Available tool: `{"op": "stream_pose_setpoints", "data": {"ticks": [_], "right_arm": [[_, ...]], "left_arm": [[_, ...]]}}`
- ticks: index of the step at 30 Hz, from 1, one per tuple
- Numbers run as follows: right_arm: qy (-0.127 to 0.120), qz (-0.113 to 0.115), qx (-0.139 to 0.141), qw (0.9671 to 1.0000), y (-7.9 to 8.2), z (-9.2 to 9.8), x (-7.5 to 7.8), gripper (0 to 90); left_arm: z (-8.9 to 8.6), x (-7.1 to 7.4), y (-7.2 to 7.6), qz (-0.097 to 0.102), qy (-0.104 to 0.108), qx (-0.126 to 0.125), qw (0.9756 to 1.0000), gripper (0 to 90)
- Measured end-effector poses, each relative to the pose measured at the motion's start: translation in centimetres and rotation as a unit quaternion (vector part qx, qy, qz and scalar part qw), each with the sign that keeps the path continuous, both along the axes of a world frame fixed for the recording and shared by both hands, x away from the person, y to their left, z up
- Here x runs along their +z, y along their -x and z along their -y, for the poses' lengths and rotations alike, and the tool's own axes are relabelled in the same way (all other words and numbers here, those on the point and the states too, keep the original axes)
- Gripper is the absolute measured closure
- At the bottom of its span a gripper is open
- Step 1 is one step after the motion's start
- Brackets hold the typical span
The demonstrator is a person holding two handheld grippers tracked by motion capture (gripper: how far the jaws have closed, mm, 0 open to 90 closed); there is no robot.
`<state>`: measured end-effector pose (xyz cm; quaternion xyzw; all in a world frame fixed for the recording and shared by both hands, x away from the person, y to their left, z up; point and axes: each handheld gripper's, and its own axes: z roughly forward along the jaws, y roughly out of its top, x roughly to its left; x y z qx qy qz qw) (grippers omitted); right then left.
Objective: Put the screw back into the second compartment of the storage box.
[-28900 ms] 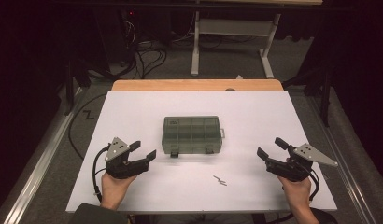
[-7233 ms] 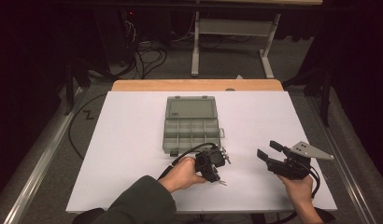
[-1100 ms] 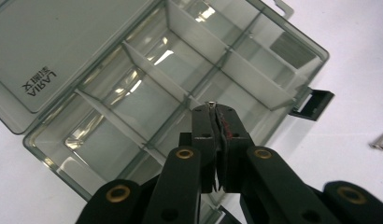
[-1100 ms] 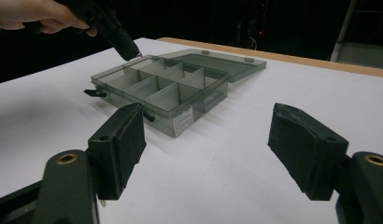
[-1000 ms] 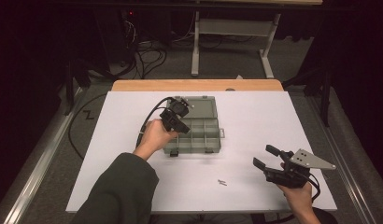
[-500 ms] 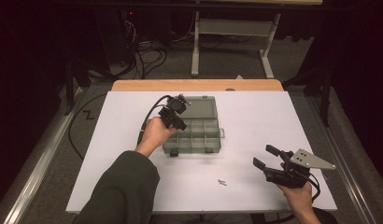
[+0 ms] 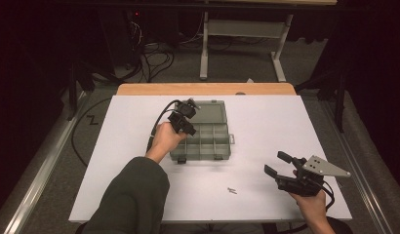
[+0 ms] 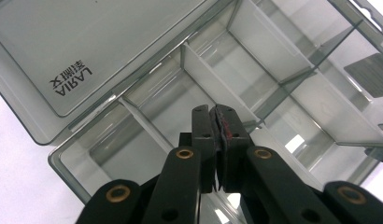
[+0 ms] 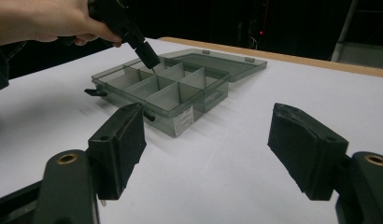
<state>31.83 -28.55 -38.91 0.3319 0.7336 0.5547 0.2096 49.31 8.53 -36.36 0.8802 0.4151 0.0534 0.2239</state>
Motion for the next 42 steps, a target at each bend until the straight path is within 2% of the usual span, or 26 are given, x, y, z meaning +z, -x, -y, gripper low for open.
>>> {"op": "stream_pose_setpoints", "data": {"ticks": [4, 8, 9, 12, 16, 20, 29, 42], "right_arm": [[0.0, 0.0, 0.0, 1.0, 0.0, 0.0, 0.0, 29.0], [0.0, -0.001, 0.001, 1.0, 0.0, 0.0, 0.0, 29.0], [-0.001, -0.001, 0.001, 1.0, 0.0, 0.0, 0.0, 29.0], [0.0, -0.001, 0.001, 1.0, 0.0, 0.0, 0.0, 29.0], [0.0, -0.001, 0.002, 1.0, 0.0, 0.0, 0.0, 29.0], [0.0, -0.001, 0.001, 1.0, 0.0, 0.0, 0.0, 29.0], [0.001, -0.002, 0.0, 1.0, 0.0, 0.0, 0.0, 29.0], [0.001, -0.001, -0.001, 1.0, 0.0, 0.0, 0.0, 29.1]], "left_arm": [[0.1, -0.2, -0.1, 0.0, -0.006, 0.0, 1.0, 87.0], [0.4, -0.4, -0.1, 0.0, -0.001, 0.004, 1.0, 86.5], [0.3, -0.3, -0.1, 0.001, -0.007, -0.002, 1.0, 84.9], [0.4, -0.3, 0.0, 0.009, -0.003, 0.004, 1.0, 80.9], [0.1, 0.0, 0.1, 0.012, -0.006, -0.002, 0.9999, 76.3], [0.0, 0.4, 0.6, 0.023, 0.0, -0.002, 0.9997, 70.7], [0.5, 1.4, 2.0, 0.043, -0.007, -0.018, 0.9989, 59.2], [1.0, 2.2, 4.0, 0.054, 0.0, -0.047, 0.9974, 51.8]]}}
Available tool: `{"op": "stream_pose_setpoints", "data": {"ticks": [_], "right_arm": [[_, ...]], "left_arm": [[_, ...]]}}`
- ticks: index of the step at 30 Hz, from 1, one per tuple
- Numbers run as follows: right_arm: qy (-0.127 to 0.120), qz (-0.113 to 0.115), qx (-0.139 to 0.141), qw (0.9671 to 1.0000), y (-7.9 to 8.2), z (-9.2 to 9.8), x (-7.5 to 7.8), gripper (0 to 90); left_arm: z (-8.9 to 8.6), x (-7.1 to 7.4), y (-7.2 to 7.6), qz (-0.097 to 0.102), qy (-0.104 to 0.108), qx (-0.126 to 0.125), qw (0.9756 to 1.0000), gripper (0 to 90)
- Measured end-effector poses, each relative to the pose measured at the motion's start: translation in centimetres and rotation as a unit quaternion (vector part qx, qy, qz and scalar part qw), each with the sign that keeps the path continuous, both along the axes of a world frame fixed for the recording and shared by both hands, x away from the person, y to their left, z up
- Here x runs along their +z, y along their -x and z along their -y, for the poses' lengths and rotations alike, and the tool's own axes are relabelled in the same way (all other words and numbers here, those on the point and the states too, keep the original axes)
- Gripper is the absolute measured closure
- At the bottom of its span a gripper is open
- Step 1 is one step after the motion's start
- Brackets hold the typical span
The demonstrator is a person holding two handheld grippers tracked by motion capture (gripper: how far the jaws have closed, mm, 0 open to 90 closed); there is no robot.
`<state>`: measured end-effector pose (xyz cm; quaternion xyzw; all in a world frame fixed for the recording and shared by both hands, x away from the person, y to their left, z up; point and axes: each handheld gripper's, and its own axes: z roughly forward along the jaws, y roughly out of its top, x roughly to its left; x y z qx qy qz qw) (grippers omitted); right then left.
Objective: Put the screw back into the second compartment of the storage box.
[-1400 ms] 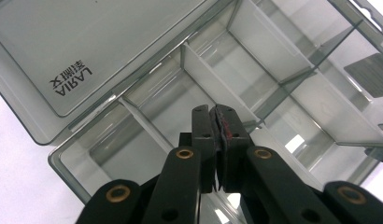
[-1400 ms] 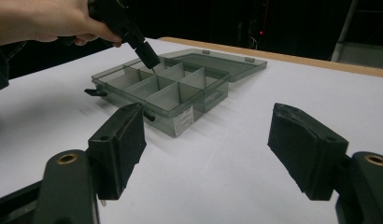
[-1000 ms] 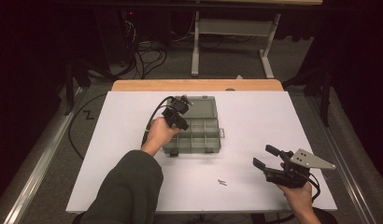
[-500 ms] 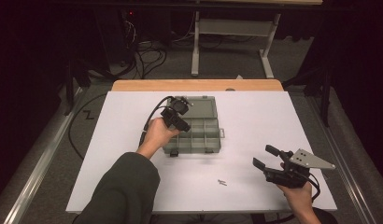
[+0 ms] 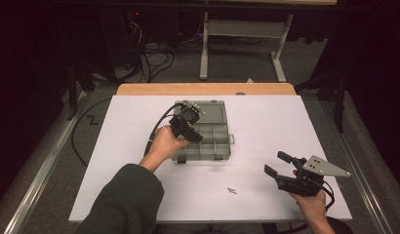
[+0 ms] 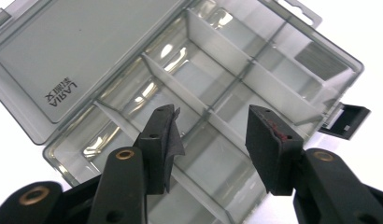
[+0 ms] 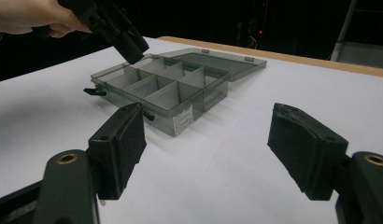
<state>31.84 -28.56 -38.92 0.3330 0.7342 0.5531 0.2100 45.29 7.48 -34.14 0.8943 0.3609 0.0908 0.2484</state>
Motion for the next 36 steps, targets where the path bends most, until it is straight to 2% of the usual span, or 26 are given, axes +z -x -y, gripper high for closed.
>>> {"op": "stream_pose_setpoints", "data": {"ticks": [16, 36], "right_arm": [[-0.001, -0.002, -0.002, 1.0, 0.0, 0.0, 0.0, 29.1], [-0.001, -0.002, -0.004, 1.0, 0.0, 0.1, 0.0, 29.1]], "left_arm": [[0.8, 0.5, 2.7, 0.012, 0.0, -0.041, 0.9991, 48.9], [1.6, 0.2, 4.5, 0.013, 0.003, -0.068, 0.9976, 47.3]]}}
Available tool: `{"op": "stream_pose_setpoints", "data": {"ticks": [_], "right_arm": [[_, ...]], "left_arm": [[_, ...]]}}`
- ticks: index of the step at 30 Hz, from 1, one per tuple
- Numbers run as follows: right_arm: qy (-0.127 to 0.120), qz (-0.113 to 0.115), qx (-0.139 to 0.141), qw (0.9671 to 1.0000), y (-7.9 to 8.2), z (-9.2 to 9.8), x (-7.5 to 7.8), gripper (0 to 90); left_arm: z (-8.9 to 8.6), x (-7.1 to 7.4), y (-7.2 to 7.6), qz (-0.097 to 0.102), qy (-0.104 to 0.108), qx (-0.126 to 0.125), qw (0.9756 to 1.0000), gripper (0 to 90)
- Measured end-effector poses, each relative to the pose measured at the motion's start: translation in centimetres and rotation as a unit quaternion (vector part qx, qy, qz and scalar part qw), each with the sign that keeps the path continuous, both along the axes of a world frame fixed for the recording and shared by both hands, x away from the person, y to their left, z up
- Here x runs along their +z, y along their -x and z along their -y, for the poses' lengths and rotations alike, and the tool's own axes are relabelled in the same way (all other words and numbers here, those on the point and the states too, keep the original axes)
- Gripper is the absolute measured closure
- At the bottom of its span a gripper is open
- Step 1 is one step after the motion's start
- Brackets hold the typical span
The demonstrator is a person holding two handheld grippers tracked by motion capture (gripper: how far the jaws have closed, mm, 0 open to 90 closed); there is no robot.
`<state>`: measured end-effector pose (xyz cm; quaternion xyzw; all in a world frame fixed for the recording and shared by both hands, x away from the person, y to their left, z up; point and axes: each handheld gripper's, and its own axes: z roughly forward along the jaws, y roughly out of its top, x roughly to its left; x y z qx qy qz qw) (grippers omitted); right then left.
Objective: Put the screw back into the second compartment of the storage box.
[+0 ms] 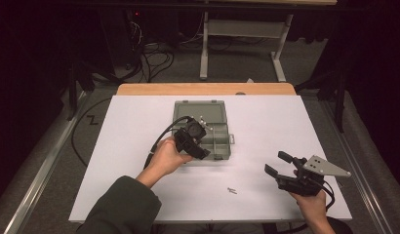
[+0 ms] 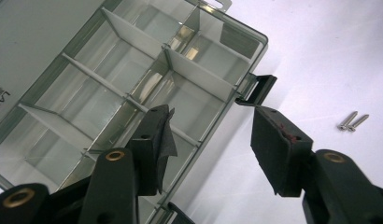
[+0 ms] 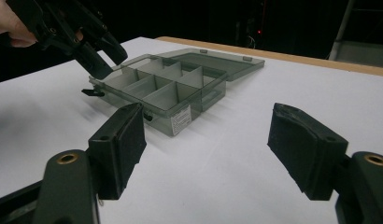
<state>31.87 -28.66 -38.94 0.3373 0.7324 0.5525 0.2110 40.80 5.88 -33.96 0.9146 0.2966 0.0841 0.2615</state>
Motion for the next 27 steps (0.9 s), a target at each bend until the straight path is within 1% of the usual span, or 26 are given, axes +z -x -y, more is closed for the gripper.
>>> {"op": "stream_pose_setpoints", "data": {"ticks": [6, 13, 27], "right_arm": [[0.0, 0.0, 0.0, 1.0, 0.0, 0.0, 0.0, 29.1], [0.0, 0.0, 0.001, 1.0, 0.0, 0.0, 0.0, 29.1], [-0.001, 0.001, 0.001, 1.0, 0.0, 0.0, 0.0, 29.1]], "left_arm": [[0.2, -0.1, 0.5, -0.001, 0.008, -0.005, 1.0, 47.3], [0.6, -0.3, 1.0, -0.002, 0.003, -0.015, 0.9999, 47.3], [1.6, -0.9, 1.7, -0.011, 0.005, -0.031, 0.9994, 47.2]]}}
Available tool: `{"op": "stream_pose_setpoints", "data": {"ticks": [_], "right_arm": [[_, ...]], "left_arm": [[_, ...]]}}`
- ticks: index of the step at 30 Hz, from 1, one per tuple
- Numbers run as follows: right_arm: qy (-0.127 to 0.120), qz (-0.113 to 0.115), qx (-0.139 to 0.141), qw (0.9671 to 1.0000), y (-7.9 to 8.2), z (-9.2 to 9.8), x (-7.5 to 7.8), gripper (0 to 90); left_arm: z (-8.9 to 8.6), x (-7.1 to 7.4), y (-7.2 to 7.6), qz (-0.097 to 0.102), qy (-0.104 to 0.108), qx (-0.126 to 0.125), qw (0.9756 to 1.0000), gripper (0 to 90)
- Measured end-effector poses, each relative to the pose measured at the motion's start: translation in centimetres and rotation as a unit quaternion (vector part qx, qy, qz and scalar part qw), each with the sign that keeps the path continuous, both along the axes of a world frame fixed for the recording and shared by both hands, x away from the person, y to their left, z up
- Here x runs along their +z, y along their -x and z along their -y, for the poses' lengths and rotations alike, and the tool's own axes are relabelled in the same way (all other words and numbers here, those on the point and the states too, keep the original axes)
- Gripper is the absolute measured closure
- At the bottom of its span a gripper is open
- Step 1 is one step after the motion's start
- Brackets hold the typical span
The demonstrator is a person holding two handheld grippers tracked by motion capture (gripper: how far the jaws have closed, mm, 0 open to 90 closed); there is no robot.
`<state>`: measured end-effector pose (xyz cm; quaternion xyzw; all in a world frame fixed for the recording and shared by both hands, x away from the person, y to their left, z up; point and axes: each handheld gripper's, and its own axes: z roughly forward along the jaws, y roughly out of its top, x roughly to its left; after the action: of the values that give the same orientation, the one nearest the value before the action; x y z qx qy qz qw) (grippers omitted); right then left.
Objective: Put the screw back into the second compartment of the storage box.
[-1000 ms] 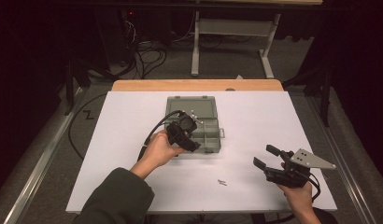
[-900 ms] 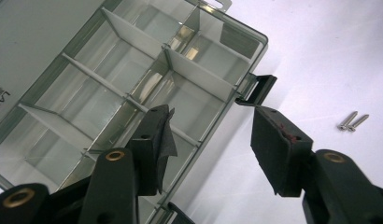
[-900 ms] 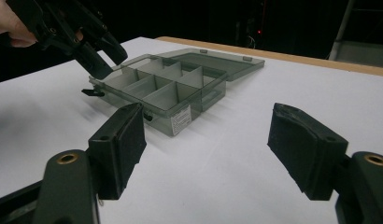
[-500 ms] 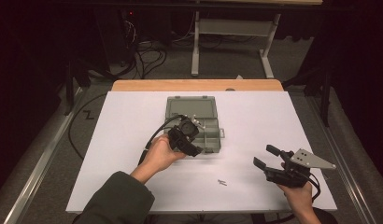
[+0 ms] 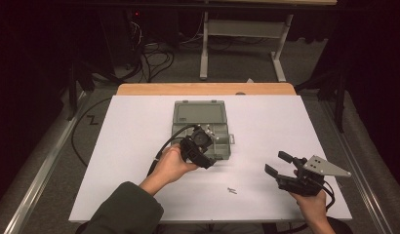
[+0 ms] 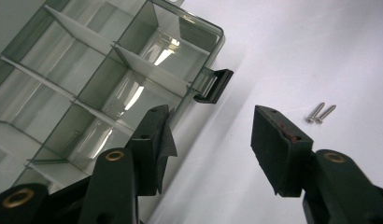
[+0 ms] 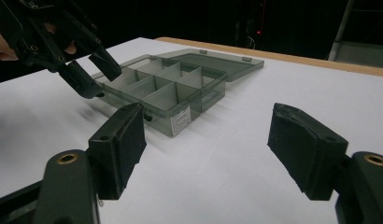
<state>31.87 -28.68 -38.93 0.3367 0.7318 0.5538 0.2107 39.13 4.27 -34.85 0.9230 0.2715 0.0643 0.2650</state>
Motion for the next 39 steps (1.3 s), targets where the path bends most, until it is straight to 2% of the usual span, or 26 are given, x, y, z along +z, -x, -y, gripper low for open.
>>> {"op": "stream_pose_setpoints", "data": {"ticks": [31, 39], "right_arm": [[0.001, 0.001, -0.002, 1.0, 0.0, 0.0, 0.0, 29.2], [0.002, 0.001, -0.003, 1.0, 0.0, 0.0, 0.0, 29.6]], "left_arm": [[2.9, -1.0, 1.5, -0.015, 0.011, -0.044, 0.9988, 48.4], [3.9, -1.6, 1.7, -0.021, 0.007, -0.056, 0.9982, 48.5]]}}
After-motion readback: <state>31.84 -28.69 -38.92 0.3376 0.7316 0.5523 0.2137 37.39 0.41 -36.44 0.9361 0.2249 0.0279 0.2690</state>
